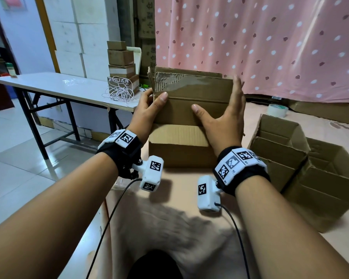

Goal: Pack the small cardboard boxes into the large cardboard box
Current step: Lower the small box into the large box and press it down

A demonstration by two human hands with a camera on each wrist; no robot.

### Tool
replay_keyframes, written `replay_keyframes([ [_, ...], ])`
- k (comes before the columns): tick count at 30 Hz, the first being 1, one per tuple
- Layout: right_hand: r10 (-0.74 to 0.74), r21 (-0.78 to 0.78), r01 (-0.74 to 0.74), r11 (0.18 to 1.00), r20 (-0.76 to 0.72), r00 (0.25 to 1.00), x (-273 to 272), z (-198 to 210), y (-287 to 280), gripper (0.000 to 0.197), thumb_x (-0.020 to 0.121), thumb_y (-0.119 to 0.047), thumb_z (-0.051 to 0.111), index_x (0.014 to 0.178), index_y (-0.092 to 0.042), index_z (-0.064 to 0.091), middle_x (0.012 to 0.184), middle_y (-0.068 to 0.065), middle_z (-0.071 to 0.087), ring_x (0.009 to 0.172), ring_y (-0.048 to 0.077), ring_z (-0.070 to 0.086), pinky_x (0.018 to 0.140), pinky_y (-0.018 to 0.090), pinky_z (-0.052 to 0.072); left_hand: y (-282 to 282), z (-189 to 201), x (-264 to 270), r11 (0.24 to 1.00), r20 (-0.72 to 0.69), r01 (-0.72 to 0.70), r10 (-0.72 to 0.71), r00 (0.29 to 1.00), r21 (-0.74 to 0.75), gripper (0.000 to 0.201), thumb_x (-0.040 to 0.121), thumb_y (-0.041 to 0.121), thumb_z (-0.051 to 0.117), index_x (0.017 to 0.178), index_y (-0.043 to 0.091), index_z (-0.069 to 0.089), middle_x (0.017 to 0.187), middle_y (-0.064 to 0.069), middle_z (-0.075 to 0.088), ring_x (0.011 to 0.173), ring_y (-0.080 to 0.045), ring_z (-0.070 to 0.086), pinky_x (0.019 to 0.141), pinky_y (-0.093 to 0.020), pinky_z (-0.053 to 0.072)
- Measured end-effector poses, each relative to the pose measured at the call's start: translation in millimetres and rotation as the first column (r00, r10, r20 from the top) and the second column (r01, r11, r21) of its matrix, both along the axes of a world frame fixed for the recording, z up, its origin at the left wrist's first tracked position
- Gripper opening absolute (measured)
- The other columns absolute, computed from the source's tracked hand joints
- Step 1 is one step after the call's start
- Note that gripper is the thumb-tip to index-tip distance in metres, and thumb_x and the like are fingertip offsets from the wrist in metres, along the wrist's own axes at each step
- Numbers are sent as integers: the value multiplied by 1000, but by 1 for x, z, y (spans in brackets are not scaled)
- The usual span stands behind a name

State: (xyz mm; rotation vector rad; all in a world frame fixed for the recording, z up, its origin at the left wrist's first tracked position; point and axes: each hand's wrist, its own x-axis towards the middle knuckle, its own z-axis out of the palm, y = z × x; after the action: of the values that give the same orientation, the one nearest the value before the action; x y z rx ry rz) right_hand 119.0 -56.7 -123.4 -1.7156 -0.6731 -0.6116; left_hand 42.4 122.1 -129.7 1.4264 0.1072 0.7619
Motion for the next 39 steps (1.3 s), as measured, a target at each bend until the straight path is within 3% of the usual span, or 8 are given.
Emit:
replay_keyframes([
  [5, 40, 37, -39, 999, -50, 998, 1, 0, 0, 89, 89, -51, 69, 159, -35, 18, 166, -6, 22, 152, 12, 22, 115, 24, 18, -1, 0, -1, 1000, -1, 9, -9, 1000, -9, 69, 87, 46, 64, 143, 12, 40, 132, -10, 62, 122, -28, 63, 102, -51, 53],
  [11, 57, 50, -53, 997, -70, 996, 1, -1, 0, 82, 92, -47, 67, 159, -35, 21, 166, -8, 25, 149, 6, 27, 112, 15, 17, -2, -1, 0, 1000, 19, 6, -6, 1000, -24, 64, 84, 45, 66, 136, 14, 46, 135, -15, 61, 122, -31, 62, 103, -54, 51],
  [19, 53, 33, -51, 998, -94, 994, -1, 0, -1, 73, 93, -48, 65, 155, -39, 27, 163, -10, 33, 146, 9, 34, 112, 19, 23, -1, -2, 1, 999, 31, 8, -7, 999, -35, 64, 83, 42, 66, 137, 13, 46, 135, -16, 61, 122, -32, 62, 104, -54, 50],
  [23, 44, 26, -42, 999, -95, 994, -1, 0, -1, 71, 92, -48, 65, 153, -38, 30, 159, -8, 40, 143, 12, 40, 111, 21, 27, -3, -1, 0, 1000, 49, 8, -7, 999, -28, 77, 70, 52, 71, 134, 16, 48, 135, -15, 62, 123, -31, 62, 104, -49, 52],
  [28, 27, 9, -26, 1000, -106, 994, 0, 0, 0, 68, 92, -48, 65, 151, -38, 33, 156, -7, 44, 140, 14, 44, 105, 20, 28, -2, -1, 2, 1000, 66, 4, -3, 998, -22, 59, 67, 51, 71, 118, 25, 55, 133, -14, 63, 125, -34, 59, 107, -55, 48],
  [33, 13, -11, -14, 1000, -106, 994, 0, -1, 0, 66, 92, -49, 64, 150, -37, 35, 155, -7, 45, 140, 15, 44, 105, 22, 30, -1, -2, 2, 1000, 68, -1, 2, 998, -17, 55, 67, 51, 70, 115, 28, 56, 128, -11, 63, 125, -34, 59, 106, -56, 48],
  [37, 9, -17, -11, 1000, -112, 994, -1, 0, -1, 65, 93, -46, 64, 150, -36, 36, 155, -7, 46, 140, 14, 43, 104, 19, 27, 0, -3, 4, 999, 54, 18, -16, 998, -42, 55, 68, 46, 70, 116, 26, 54, 123, -7, 64, 119, -29, 61, 85, -35, 60],
  [39, 2, -27, -5, 1000, -109, 994, 0, 0, -1, 65, 93, -47, 64, 150, -35, 37, 154, -6, 47, 140, 15, 43, 104, 20, 28, 1, -4, 5, 999, 54, 18, -16, 998, -49, 54, 69, 44, 70, 116, 25, 54, 122, -7, 64, 116, -28, 62, 84, -34, 59],
])
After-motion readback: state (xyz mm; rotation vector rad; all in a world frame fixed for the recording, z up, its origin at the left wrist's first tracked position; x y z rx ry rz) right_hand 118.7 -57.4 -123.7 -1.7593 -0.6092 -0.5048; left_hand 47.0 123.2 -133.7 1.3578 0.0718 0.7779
